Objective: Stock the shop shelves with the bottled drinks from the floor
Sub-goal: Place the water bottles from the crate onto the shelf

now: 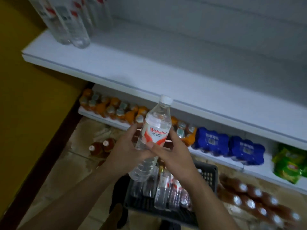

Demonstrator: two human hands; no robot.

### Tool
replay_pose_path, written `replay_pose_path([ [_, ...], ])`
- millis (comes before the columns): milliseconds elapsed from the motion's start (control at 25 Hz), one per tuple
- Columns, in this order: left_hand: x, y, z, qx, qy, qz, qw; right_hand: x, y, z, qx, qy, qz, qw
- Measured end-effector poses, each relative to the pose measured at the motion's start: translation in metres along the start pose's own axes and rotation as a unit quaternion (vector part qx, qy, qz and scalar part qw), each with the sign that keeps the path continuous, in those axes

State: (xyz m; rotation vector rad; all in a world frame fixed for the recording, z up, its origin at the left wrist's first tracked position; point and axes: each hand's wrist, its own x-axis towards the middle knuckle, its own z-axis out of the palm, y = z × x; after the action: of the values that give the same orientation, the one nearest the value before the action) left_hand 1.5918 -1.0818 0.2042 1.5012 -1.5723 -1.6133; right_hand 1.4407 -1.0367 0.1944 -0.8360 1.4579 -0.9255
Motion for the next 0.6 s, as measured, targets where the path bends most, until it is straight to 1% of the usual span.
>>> replay_pose_path([
  [160, 0.037, 0.019, -0.06, -0.029, 0.038, 0.031, 0.998, 0.053, -0.061, 0.033, -0.047, -0.029, -0.015, 0.998],
  [280, 0.069, 0.04, -0.099, -0.055, 0.021, 0.066, 0.996, 0.09, -0.107, 0.052, -0.038, -0.055, -0.013, 0.998],
  [480, 0.138, 0.06, -0.166, -0.055, 0.027, 0.135, 0.989, 0.159, -0.165, 0.091, -0.101, 0.004, -0.085, 0.991],
  [600, 0.17, 0.058, -0.199, -0.047, 0.026, 0.154, 0.987, 0.196, -0.183, 0.114, -0.138, 0.026, -0.112, 0.984],
])
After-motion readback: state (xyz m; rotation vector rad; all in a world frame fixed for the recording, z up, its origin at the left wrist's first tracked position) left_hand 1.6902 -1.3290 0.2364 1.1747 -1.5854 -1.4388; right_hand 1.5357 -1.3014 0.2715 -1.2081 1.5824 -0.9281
